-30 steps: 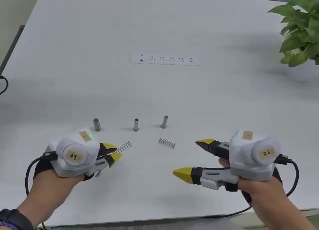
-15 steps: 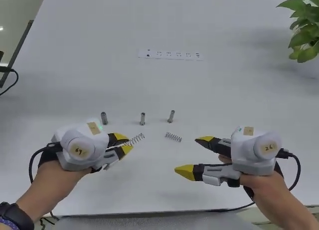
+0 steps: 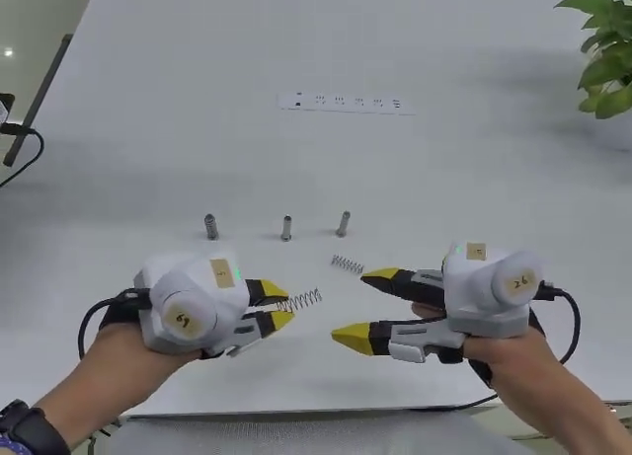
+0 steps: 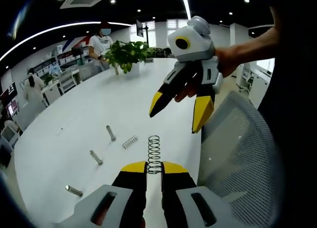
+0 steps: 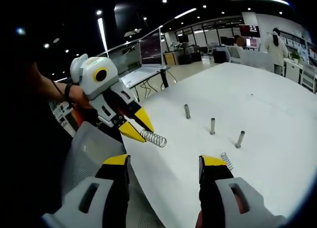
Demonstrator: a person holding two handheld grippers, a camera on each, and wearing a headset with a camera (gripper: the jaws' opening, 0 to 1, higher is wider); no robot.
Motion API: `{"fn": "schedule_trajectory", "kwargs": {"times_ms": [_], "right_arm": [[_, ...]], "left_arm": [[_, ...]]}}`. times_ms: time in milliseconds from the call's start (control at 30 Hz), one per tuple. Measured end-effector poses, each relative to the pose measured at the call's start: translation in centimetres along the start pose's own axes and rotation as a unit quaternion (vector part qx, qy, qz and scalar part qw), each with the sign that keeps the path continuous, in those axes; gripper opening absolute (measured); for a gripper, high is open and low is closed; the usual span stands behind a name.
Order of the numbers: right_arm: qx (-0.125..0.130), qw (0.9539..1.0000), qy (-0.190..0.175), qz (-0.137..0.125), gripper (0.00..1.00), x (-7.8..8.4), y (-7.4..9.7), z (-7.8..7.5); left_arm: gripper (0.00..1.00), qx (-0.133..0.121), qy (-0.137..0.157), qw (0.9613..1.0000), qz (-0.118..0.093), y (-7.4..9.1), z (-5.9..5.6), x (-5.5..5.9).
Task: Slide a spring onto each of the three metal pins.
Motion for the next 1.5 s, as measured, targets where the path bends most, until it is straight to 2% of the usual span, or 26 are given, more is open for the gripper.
{"fn": "schedule_trajectory", "kwargs": {"times_ms": [367,533,700,900,1133,1500], "right_arm": [[-0.043,0.9991,0.007,0.001,0.39,0.0,-0.5,1.6],[-0.068,0.9976,0.010,0.007,0.36,0.3,-0.8,2.4],[-0.087,0.9962,0.011,0.003,0.26,0.1,-0.8,2.9],[-0.092,0.9958,0.007,0.000,0.22,-0.1,-0.6,2.8],[-0.100,0.9949,-0.013,-0.010,0.13,-0.6,-0.5,2.7],[-0.110,0.9936,-0.021,-0.014,0.09,-1.1,-0.7,3.1]], "left_arm": [[0.03,0.023,-0.029,0.9993,-0.010,0.0,-1.2,-1.7],[0.03,0.033,-0.054,0.9980,-0.005,0.0,-1.5,-1.9],[0.03,0.040,-0.066,0.9970,-0.003,0.1,-1.8,-2.1],[0.03,0.043,-0.077,0.9961,0.002,0.1,-1.8,-2.2],[0.03,0.049,-0.090,0.9947,0.009,-0.1,-2.0,-1.9],[0.03,0.053,-0.101,0.9933,0.011,-0.3,-2.2,-1.9]]}}
Point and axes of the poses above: the centre of the closed fingertips' face, and the gripper's own axes: y roughly backward along the fingers, z roughly to its left, x roughly out of its underside, the point moved 1 cm from there along y, roughly backward along the fingers, and after that the axes turned 2 degrees about -x, right-handed, at the moved point
